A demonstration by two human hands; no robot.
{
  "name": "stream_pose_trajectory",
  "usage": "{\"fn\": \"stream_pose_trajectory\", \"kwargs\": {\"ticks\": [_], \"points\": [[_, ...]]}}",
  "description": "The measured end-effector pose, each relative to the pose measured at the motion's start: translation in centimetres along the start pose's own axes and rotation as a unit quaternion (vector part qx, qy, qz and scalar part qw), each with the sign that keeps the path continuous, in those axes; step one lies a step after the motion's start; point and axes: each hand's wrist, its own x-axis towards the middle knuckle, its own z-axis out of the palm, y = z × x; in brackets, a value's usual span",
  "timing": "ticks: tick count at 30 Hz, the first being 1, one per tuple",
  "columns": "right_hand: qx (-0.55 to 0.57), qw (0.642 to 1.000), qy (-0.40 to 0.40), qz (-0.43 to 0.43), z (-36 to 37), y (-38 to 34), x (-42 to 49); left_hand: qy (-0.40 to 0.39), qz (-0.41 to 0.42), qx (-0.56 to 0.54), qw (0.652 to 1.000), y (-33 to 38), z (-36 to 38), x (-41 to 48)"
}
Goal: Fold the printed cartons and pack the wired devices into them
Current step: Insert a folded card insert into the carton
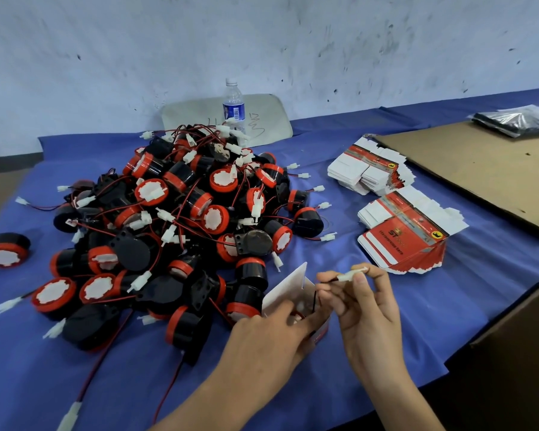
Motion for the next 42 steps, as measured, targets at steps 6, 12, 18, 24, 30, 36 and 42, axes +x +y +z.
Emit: {"fn": "stream_pose_trajectory", "kwargs": {"ticks": [6,12,18,24,30,36,42], "points": [[0.043,0.997,0.057,0.006,0.5,0.3,0.0,-0.02,0.027,-0.025,0.999,-0.4,0.4,-0.4],[-0.221,0.973,-0.011,-0.07,0.3,0.5,-0.8,-0.09,-0.012,-0.04,0.995,-0.8,0.2,-0.2],[-0.645,0.71,-0.088,-0.27,-1.2,1.4,-0.8,-0.152,-0.051,-0.04,0.986,-1.2,-0.1,0.4],[-0.722,0.637,-0.034,-0.27,-1.2,2.4,-1.2,-0.167,-0.087,-0.063,0.98,-0.8,-0.3,0.5],[-0.665,0.708,-0.057,-0.233,-1.8,2.6,-1.8,-0.171,-0.095,-0.001,0.981,0.8,-0.4,0.7],[-0.714,0.677,-0.058,-0.169,-0.7,1.6,-1.6,-0.156,-0.094,-0.004,0.983,0.4,0.1,0.2],[-0.778,0.624,-0.049,-0.057,0.7,1.3,-1.1,-0.104,-0.149,-0.042,0.982,0.9,0.7,-0.4]]}}
